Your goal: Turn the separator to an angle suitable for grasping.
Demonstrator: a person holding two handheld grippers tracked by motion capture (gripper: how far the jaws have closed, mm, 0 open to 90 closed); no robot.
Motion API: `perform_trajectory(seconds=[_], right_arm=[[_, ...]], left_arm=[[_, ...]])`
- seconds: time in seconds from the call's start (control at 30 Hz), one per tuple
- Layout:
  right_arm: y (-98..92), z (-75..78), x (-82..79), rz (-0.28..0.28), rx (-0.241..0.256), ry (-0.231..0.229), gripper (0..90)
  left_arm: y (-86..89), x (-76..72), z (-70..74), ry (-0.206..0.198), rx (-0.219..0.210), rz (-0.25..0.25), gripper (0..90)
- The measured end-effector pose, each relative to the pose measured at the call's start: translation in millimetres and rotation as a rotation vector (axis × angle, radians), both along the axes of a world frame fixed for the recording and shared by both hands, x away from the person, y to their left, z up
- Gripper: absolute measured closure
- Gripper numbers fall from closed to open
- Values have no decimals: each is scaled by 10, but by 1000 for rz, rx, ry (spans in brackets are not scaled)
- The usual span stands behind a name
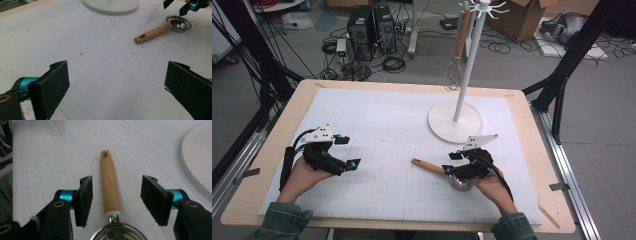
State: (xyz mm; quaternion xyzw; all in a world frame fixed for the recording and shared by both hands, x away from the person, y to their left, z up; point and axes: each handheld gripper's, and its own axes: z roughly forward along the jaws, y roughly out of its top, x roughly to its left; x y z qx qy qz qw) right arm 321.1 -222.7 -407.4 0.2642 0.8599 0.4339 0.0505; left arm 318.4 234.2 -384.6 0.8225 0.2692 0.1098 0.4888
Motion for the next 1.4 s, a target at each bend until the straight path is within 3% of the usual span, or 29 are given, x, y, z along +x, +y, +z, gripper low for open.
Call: perform_trajectory(seconds=[0.57,1.13,1.4], right_arm=[[177,-188,48,53,-121,51,544],[289,-247,50,91,-203,32,624],[326,-261,30,101,-243,-9,659]], left_arm=[[-25,3,-12,10,4,-7,62],[-39,4,-15,10,4,-12,62],[-49,8,-22,14,3,-13,62]])
